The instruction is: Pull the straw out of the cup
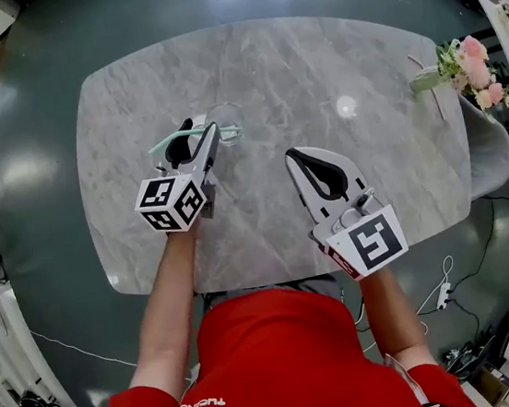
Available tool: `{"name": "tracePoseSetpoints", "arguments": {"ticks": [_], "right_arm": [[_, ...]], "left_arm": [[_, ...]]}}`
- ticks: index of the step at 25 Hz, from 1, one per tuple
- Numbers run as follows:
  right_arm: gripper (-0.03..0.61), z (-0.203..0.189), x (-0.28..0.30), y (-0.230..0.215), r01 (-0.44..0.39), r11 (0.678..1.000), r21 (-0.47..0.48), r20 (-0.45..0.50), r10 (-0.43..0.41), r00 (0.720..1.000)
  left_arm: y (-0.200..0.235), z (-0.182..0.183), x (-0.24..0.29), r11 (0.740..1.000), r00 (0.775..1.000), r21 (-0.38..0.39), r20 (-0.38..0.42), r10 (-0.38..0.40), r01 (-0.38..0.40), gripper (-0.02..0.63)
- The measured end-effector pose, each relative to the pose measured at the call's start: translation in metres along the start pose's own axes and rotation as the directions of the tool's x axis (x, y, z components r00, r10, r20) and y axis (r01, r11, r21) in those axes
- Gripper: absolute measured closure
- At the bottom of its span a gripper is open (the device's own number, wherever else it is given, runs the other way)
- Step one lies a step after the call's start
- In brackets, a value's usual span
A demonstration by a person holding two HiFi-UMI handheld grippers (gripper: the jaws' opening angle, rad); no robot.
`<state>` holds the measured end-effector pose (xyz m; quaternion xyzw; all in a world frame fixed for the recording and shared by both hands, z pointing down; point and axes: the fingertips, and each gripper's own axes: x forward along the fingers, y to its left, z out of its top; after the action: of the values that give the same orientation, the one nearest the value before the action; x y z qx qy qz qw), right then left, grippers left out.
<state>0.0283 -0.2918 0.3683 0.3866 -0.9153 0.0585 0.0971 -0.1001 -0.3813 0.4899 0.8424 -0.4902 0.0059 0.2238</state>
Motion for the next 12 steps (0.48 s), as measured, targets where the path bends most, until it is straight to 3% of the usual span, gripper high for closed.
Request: {"name": "tracePoseSetpoints", "arguments": {"ticks": [4, 12], "right_arm": [[0.578, -0.004, -0.002, -0.006, 0.016, 1.000, 0.011, -0.007, -0.016, 1.000], [0.578, -0.011, -0.006, -0.013, 0.040, 0.999, 0.025, -0.023, -0.039, 0.999]], "left_arm": [[0.002, 0.001, 0.002, 1.000, 1.000, -0.002, 0.010, 0.000, 0.000, 0.405], [-0.001, 0.002, 0.005, 0.999, 1.000, 0.043, 0.020, 0.000, -0.001, 0.526]]}}
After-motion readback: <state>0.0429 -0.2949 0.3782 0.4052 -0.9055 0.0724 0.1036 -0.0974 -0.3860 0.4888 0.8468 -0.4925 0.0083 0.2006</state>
